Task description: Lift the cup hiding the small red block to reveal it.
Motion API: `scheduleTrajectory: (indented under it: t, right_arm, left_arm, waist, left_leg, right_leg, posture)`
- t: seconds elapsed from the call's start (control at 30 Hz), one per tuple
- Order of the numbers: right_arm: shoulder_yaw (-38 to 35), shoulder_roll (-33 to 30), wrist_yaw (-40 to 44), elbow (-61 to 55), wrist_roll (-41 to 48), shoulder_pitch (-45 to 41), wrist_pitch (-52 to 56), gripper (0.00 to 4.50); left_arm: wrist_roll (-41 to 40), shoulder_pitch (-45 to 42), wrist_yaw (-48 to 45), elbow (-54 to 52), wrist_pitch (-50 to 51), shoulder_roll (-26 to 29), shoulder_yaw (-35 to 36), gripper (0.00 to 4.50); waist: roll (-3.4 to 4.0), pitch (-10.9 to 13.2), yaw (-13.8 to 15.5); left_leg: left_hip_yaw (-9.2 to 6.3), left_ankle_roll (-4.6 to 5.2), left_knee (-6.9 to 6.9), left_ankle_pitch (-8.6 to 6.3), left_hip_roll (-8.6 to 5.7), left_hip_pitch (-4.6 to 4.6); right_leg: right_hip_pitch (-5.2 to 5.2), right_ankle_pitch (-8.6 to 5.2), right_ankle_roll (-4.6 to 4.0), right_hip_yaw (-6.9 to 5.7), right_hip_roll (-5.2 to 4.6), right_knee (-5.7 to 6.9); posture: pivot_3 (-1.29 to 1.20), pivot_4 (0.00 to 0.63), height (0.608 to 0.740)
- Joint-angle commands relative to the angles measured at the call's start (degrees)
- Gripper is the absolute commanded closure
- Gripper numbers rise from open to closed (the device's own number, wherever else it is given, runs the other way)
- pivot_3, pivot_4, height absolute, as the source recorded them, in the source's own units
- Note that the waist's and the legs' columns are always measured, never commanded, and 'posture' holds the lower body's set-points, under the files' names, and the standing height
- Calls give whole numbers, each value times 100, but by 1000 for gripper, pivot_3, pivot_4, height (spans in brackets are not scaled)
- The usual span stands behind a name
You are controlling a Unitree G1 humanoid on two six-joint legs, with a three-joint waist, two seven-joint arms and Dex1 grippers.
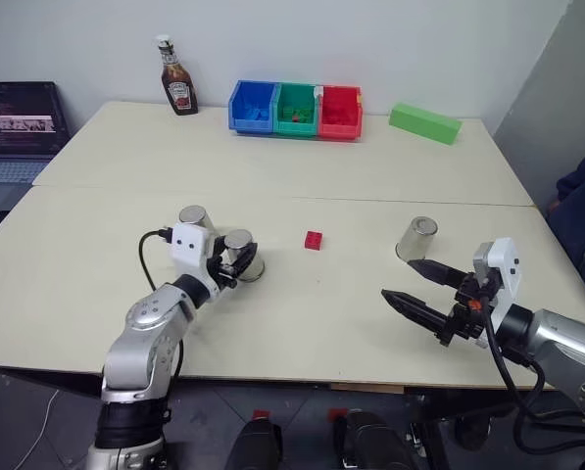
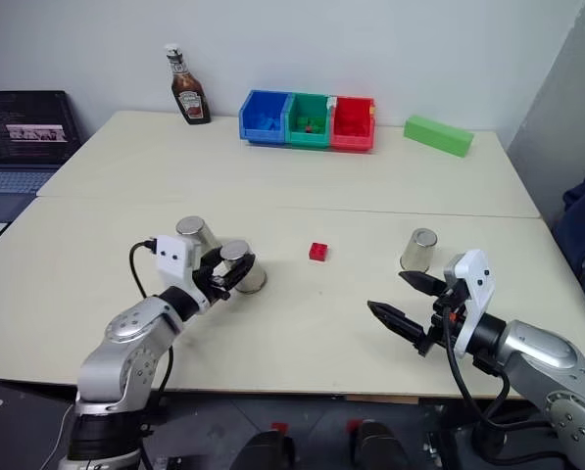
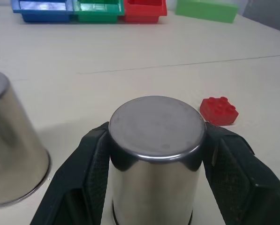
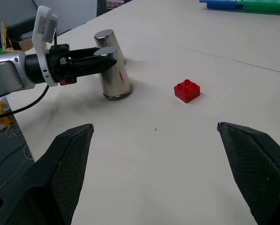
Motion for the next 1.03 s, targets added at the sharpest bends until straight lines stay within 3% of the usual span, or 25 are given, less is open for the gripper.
scheduleTrajectory:
  t: [0.03,0.07,0.27,0.4,0.53,0.7,0.9,1.03]
  right_arm:
    - [-160,-39,-42,-182,25,23,-86,0]
    - [-163,-26,-76,-202,19,29,-84,0]
    - [-170,24,-198,-250,-17,114,-104,0]
    - [-148,49,-222,-271,-59,194,-131,0]
    - [-364,-84,-118,-297,102,355,-68,0]
    - [-465,-354,180,-221,91,413,-52,0]
    - [-291,-553,449,212,-73,-74,-51,0]
    - [-213,-525,464,304,-95,-208,-7,0]
  left_arm:
    - [187,-209,-54,304,-439,-8,-125,1563]
    - [207,-220,-87,388,-494,-3,-160,1208]
    - [108,-122,-332,355,-432,171,-177,23]
    - [-78,49,-570,-91,-56,514,-91,23]
    - [-673,551,-1282,-1158,918,1754,488,23]
    - [-1573,871,-2039,-1646,2022,3091,1523,23]
    - [-2513,164,-2070,-1714,2781,3345,1656,23]
    - [-2538,178,-2097,-1793,2805,3412,1565,23]
  waist:
    - [0,0,14]
    - [0,0,9]
    - [0,0,15]
    - [0,0,9]
    - [0,3,-59]
    - [9,9,-87]
    - [16,15,-57]
    - [15,15,-81]
  left_leg:
    - [0,0,-1,0,0,0]
    - [1,1,-1,0,0,0]
    - [-2,1,-4,-1,4,-3]
    - [-1,1,-4,-1,5,-1]
    - [-1,1,-8,-1,13,-3]
    - [1,1,-10,-1,13,7]
    - [1,0,-3,0,7,7]
    - [3,0,-10,-1,7,2]
  right_leg:
    - [0,0,0,1,0,-1]
    - [-1,0,0,1,0,-1]
    - [-2,0,-1,0,0,-2]
    - [-3,0,-1,0,0,0]
    - [-8,-3,-4,-2,1,0]
    - [-6,-7,-10,-5,-1,1]
    - [-2,-25,-39,-4,-3,-6]
    - [-5,-7,-8,-2,-2,-7]
  posture:
    - [0,150,740]
    - [0,150,740]
    - [0,150,740]
    - [0,150,740]
    - [0,150,740]
    - [0,150,740]
    - [0,150,740]
    - [0,150,740]
